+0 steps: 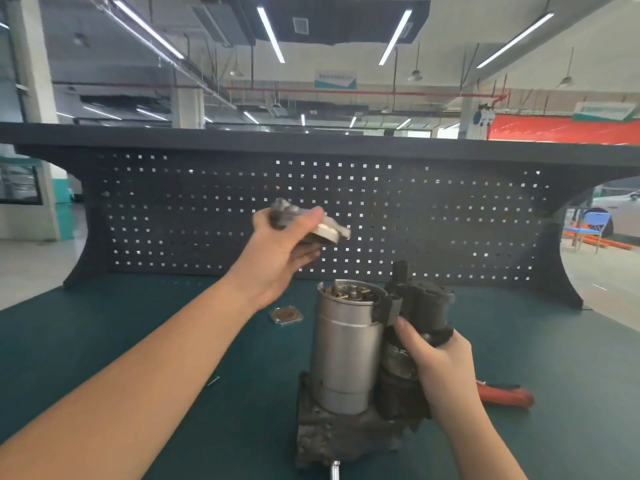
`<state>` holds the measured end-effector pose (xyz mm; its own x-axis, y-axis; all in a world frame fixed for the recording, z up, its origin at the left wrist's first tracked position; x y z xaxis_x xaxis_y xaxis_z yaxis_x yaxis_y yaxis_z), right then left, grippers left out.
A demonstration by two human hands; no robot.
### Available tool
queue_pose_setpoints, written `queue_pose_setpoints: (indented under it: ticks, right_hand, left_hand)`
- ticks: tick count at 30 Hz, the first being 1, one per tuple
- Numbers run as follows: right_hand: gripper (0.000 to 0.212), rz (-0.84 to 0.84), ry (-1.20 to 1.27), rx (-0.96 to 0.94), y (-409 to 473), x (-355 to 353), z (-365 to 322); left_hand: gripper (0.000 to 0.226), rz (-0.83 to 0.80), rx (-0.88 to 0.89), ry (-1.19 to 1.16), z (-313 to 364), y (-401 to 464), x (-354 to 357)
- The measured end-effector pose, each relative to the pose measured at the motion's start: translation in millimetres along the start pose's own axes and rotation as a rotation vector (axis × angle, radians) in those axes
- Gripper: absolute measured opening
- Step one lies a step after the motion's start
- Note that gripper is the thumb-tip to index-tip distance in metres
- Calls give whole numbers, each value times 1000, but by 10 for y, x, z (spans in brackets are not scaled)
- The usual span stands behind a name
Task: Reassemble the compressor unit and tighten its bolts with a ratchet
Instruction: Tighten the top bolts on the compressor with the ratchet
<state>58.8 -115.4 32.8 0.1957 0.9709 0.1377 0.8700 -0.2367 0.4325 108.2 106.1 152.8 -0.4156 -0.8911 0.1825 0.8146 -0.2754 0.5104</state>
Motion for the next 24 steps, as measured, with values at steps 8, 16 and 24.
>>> queue_pose_setpoints:
  ticks: [8,16,24]
  right_hand:
    - [31,-17,17,18,-46,19,-22]
    - [43,-94,-7,45,24,68,2]
    - [48,-231,-35,148,15,171,34]
  left_hand:
    - [77,-66,-93,357,-259,-488,431]
    - [66,-97,-64,303,-431,-684,379]
    - [85,9,28,492,-405,-903,483]
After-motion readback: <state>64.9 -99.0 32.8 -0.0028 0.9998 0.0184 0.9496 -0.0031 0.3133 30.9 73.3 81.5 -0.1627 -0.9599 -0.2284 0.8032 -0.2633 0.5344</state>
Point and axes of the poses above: each hand's wrist, its own y-axis towards the middle knuckle, its own x-axis out of the palm, z = x × y, the point moved 6 cm from there along y, towards the middle knuckle, and after that the axes turned 8 degrees about -z, right-handed, at the moved point
